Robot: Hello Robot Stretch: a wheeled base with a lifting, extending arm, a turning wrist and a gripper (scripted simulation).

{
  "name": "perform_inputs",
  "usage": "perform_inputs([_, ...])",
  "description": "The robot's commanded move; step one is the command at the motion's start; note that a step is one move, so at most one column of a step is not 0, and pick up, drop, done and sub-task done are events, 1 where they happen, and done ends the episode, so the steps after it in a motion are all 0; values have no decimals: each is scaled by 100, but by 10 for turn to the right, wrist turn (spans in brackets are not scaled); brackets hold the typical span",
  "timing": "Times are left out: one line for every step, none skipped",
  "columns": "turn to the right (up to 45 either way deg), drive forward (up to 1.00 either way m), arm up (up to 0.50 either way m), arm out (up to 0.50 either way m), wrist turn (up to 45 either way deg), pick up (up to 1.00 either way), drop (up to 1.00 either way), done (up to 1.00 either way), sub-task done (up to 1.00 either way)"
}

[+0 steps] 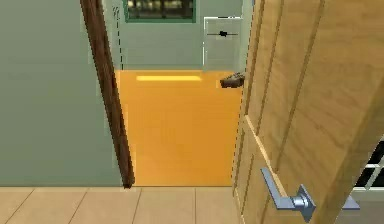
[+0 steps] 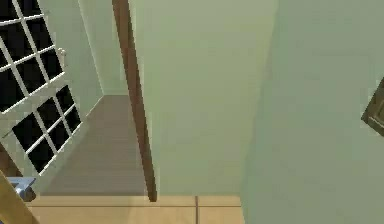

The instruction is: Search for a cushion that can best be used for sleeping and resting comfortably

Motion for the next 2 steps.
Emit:
perform_inputs([0,45,0,0,0,0,0,0,0])
perform_inputs([-120,0,0,0,0,0,0,0,0])
